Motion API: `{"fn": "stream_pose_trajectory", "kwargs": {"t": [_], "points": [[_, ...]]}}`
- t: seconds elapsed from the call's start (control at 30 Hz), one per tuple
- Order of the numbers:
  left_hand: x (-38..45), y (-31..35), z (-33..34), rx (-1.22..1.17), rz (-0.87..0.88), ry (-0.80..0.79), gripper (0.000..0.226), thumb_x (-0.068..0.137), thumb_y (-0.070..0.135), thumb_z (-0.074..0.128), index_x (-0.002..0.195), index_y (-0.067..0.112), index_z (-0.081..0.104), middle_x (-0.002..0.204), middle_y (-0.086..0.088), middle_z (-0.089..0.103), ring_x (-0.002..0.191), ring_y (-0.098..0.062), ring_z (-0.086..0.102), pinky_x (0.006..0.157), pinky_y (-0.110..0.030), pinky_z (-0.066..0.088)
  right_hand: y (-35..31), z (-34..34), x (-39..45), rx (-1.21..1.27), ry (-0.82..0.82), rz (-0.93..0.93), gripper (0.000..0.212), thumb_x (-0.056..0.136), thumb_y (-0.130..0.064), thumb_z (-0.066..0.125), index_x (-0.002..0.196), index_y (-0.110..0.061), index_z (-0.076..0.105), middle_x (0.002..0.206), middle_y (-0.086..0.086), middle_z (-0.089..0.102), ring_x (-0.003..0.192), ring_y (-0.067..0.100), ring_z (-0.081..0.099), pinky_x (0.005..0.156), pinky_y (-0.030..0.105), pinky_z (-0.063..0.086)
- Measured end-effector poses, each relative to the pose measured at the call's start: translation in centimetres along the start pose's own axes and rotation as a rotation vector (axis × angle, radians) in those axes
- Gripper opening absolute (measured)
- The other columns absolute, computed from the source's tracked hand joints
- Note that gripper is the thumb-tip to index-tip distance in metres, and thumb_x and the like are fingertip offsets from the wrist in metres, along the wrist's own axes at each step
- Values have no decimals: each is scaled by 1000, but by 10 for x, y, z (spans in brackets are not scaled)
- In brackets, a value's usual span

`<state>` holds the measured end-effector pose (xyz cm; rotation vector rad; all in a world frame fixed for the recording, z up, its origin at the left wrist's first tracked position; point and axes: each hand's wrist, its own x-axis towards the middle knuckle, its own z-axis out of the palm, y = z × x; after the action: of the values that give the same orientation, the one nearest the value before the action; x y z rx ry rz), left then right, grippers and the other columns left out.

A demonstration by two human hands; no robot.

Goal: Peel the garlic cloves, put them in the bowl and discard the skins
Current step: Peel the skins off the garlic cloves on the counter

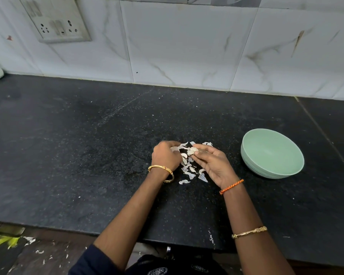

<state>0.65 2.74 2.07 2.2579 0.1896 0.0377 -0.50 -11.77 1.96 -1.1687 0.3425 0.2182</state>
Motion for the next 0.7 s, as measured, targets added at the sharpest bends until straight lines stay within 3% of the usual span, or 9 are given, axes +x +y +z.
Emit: {"fn": "stream_pose_trajectory", "kwargs": {"t": [0.13, 0.27, 0.33, 0.43, 0.5, 0.63, 0.7], "points": [[-8, 6, 0, -8, 36, 77, 25, 90, 27, 57, 107, 16, 72, 103, -2, 71, 94, -19, 65, 81, -25, 47, 1, -1, 1, -36, 13, -54, 23, 90, 11, 52, 98, -7, 65, 105, 15, 67, 96, 17, 66, 79, 20, 57], [-8, 11, 10, -235, -40, -148, 34, 87, 44, 64, 96, 12, 73, 87, -4, 73, 72, -13, 66, 75, -27, 54, 2, 0, 1, -70, -12, -118, 23, 90, 9, 54, 101, -7, 65, 106, 13, 68, 99, 16, 66, 81, 19, 56], [-5, 9, 15, -433, -128, -247, 26, 86, 29, 69, 97, 6, 71, 82, -12, 72, 64, -16, 66, 77, -36, 59, 0, 0, 0, -100, -25, -147, 24, 90, 10, 54, 102, -8, 65, 104, 12, 69, 96, 14, 67, 81, 19, 55], [-1, 5, 18, -676, -175, -299, 20, 85, 3, 67, 103, -4, 68, 83, -14, 69, 64, -10, 67, 68, -20, 58, -3, -1, -1, -151, -27, -163, 25, 91, 9, 53, 104, -8, 65, 106, 14, 68, 95, 16, 67, 80, 20, 56], [-2, 6, 17, -757, -197, -327, 20, 84, -4, 65, 104, -7, 66, 82, -12, 68, 62, -7, 68, 63, -14, 55, -2, -2, 0, -166, -29, -161, 24, 92, 8, 52, 104, -8, 65, 108, 15, 68, 95, 16, 68, 79, 20, 56], [-1, 10, 8, -889, -346, -333, 12, 84, -12, 60, 91, -5, 65, 79, -13, 66, 59, -11, 68, 57, -15, 55, -4, -4, 3, -103, 35, -161, 22, 92, 7, 51, 99, -8, 66, 97, 8, 71, 84, 10, 69, 75, 21, 57], [2, 11, 4, -957, -456, -333, 23, 85, -18, 47, 84, 0, 61, 78, -14, 62, 64, -17, 66, 55, -18, 56, -5, -6, 4, -112, 88, -170, 22, 92, 8, 52, 97, -8, 66, 94, 6, 71, 83, 8, 69, 74, 20, 57]]}}
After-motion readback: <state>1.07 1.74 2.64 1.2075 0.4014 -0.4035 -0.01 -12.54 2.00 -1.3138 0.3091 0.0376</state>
